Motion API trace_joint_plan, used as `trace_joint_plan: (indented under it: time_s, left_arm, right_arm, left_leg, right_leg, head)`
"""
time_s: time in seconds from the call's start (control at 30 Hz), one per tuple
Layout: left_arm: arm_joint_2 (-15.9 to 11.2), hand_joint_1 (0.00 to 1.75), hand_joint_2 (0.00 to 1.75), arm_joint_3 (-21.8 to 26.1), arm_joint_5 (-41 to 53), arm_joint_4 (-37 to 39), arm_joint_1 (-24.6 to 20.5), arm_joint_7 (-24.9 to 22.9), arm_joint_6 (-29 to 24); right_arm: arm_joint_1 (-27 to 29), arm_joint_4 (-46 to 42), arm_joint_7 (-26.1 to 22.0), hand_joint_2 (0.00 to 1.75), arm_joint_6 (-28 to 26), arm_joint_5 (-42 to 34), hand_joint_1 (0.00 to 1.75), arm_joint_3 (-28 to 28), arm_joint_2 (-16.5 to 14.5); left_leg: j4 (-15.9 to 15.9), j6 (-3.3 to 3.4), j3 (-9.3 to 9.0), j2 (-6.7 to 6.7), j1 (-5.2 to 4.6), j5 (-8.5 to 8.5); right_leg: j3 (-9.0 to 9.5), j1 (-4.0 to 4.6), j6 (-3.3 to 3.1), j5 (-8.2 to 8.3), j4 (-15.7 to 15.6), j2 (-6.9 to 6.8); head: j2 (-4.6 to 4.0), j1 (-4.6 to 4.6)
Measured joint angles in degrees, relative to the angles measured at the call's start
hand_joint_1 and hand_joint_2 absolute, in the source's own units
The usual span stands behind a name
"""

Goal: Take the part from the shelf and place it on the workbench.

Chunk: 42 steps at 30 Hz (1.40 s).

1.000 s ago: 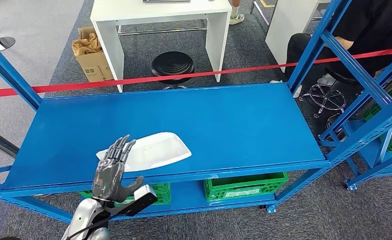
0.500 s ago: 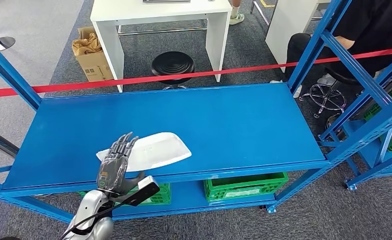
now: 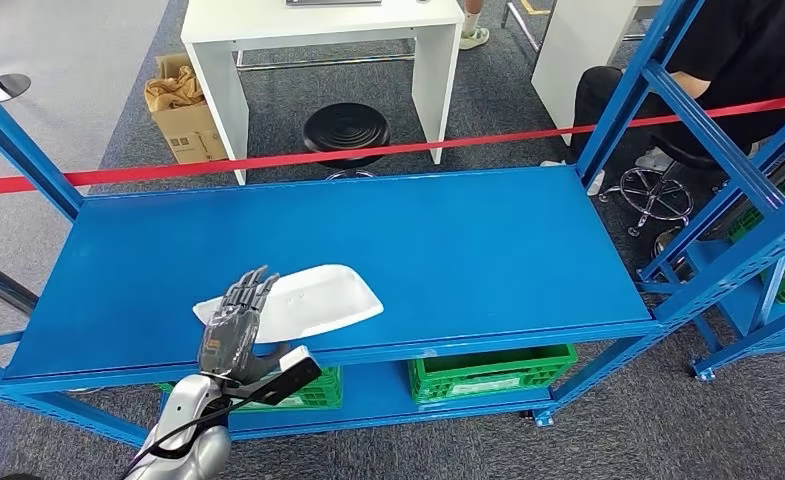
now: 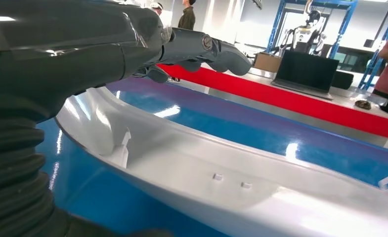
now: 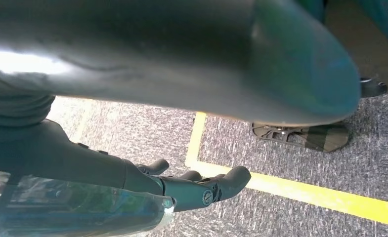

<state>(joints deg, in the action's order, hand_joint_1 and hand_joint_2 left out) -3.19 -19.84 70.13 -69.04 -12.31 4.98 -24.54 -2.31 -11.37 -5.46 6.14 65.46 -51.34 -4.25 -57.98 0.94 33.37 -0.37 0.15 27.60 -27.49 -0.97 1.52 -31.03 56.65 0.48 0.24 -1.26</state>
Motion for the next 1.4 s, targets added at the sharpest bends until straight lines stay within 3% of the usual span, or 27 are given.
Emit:
trace_joint_plan:
  time_s: [0.6,0.93,1.0,1.07,1.17,1.3,1.4]
  left_arm:
    - [0.16,1.75,1.75,0.45,0.94,8.36,-7.29,1.51,1.38]
    - [0.1,1.75,1.75,0.57,0.23,7.84,-7.47,2.91,-1.58]
    - [0.07,1.75,1.75,0.91,-5.59,5.24,-6.5,8.47,-4.56]
    - [0.16,1.75,1.75,1.1,-18.22,-0.36,-4.88,18.66,-5.41]
    - [0.52,1.75,1.75,0.06,-40.99,-11.33,-2.85,31.56,0.46]
    - [0.67,1.75,1.75,-2.92,-59.76,-24.41,-2.48,34.78,11.41]
    - [0.85,1.75,1.75,-4.59,-66.77,-31.45,-2.52,35.12,16.94]
  right_arm:
    - [-0.02,0.0,-0.37,0.0,0.0,0.69,0.0,0.0,-0.12]
    - [-0.02,0.0,-0.74,0.0,0.41,1.37,0.0,0.0,-0.17]
    - [-0.03,0.0,-0.79,0.0,0.58,1.84,0.0,0.0,-0.19]
    - [-0.08,0.0,-0.8,0.0,0.74,2.25,0.0,0.0,-0.19]
    - [-0.3,0.0,-0.8,0.0,0.96,2.5,0.0,0.0,-0.14]
    - [-0.68,0.0,-0.9,0.0,0.98,2.52,0.0,0.0,-0.04]
    - [-0.84,0.0,-0.96,0.0,0.98,2.54,0.0,0.0,0.01]
  left_leg:
    - [0.0,0.0,0.0,0.01,0.0,0.0]
    - [0.0,0.0,0.01,0.01,0.0,0.0]
    - [0.0,-0.01,0.02,0.01,0.0,0.0]
    - [0.0,-0.01,0.03,0.01,0.0,0.01]
    - [0.0,-0.01,0.06,-0.01,0.0,0.02]
    - [0.0,-0.01,0.05,-0.01,-0.01,0.02]
    - [0.0,-0.01,0.01,-0.01,0.0,0.02]
  right_leg:
    - [0.0,0.0,0.0,0.0,0.0,0.0]
    - [0.06,0.0,0.0,0.0,0.02,0.0]
    - [0.05,0.0,0.0,0.0,0.03,0.01]
    - [0.03,0.0,0.0,0.0,0.02,0.01]
    - [-0.05,-0.01,0.01,-0.01,0.01,0.0]
    - [-0.05,-0.01,0.01,-0.01,0.0,-0.01]
    - [-0.02,0.0,0.01,-0.01,0.0,-0.01]
  head:
    - [0.0,0.0]
    - [0.0,0.0]
    - [0.0,-0.01]
    - [0.0,0.0]
    - [0.0,0.0]
    - [0.0,0.01]
    - [0.0,0.0]
